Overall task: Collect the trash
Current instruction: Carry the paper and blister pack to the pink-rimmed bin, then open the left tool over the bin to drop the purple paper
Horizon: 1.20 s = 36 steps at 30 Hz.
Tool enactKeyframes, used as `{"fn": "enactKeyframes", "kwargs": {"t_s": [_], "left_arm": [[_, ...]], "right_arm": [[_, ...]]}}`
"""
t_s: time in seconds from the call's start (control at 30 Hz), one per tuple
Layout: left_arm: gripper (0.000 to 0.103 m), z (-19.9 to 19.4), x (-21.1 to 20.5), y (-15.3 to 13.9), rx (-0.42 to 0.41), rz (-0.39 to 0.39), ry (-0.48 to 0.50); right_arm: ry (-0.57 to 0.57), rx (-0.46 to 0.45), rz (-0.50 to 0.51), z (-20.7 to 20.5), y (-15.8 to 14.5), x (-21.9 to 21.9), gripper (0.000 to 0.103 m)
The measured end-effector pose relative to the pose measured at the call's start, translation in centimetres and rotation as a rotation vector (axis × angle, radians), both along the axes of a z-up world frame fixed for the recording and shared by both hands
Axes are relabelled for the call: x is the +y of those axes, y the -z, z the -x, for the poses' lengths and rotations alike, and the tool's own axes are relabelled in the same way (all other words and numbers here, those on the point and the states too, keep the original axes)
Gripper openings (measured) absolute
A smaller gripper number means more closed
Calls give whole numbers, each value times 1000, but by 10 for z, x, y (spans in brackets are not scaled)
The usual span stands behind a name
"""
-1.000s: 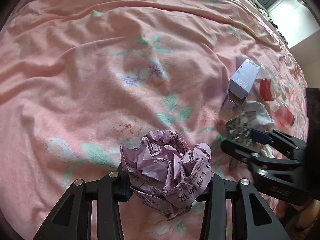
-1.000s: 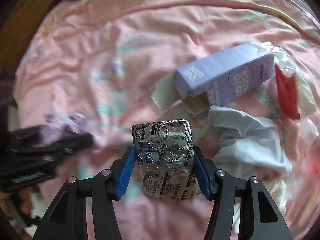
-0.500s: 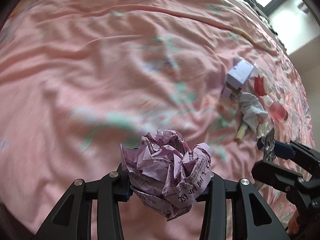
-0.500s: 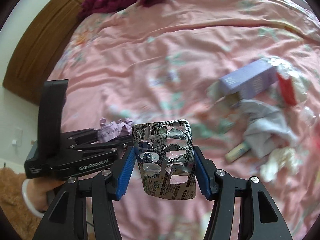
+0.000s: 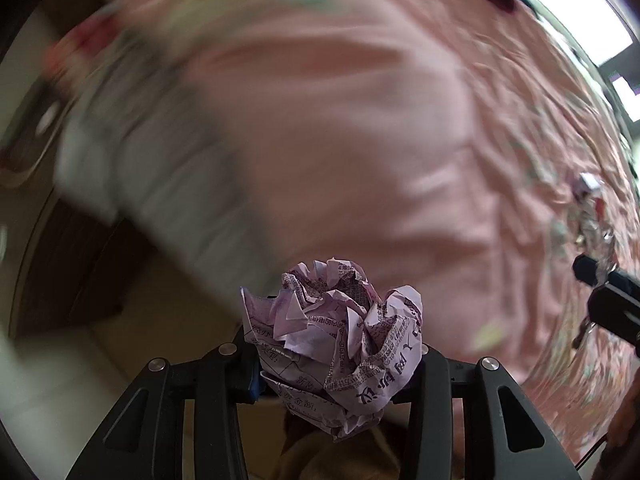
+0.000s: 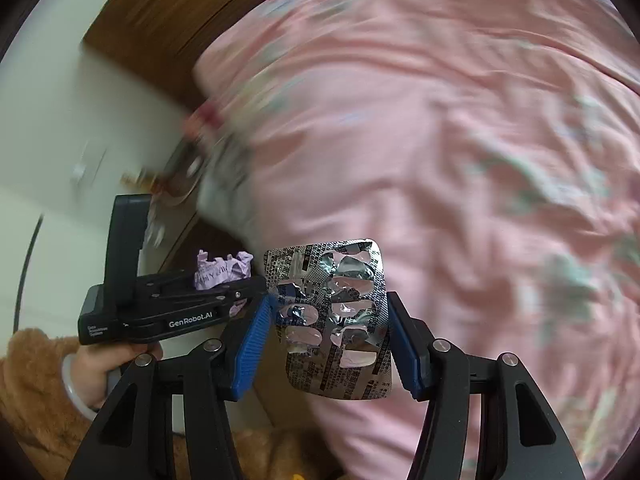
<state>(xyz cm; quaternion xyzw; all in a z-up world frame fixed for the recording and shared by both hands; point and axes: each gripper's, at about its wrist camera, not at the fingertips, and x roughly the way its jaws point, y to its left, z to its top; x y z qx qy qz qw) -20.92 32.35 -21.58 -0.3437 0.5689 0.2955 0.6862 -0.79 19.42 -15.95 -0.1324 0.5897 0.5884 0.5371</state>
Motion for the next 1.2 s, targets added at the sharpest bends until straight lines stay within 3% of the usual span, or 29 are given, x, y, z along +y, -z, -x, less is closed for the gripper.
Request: {"fn": "enactKeyframes", "kwargs": {"t_s": [0.23, 0.4, 0.63, 0.73, 0.87, 0.93, 0.97, 1.0, 1.03, 1.2], "left_arm": [[44, 108, -28, 47, 137, 48, -166], [44, 142, -56, 90, 135, 103, -277], [44, 153, -54, 157, 134, 169, -359], [44, 157, -54, 193, 122, 248, -433], [46, 157, -52, 218, 146, 267, -420], [54, 155, -53, 226, 161, 263, -398], [68, 155, -53, 228, 173, 262, -392], [91, 156, -53, 231, 195, 257, -387], [100, 156, -55, 234, 215, 247, -386], [103, 163, -58, 241, 288, 241, -373]], "right_arm": [[-287, -21, 34, 112, 5, 34, 56], [-426, -39, 80, 161, 23, 37, 56], [-518, -53, 140, 188, 42, 39, 56], [-518, -43, 163, 188, 48, 41, 56], [-484, -38, 184, 178, 53, 35, 56], [-464, -33, 199, 177, 58, 32, 56], [-458, -25, 206, 176, 60, 30, 56], [-451, -15, 213, 174, 63, 29, 56], [-447, -11, 221, 175, 66, 29, 56], [-443, 1, 236, 176, 72, 31, 56]]}}
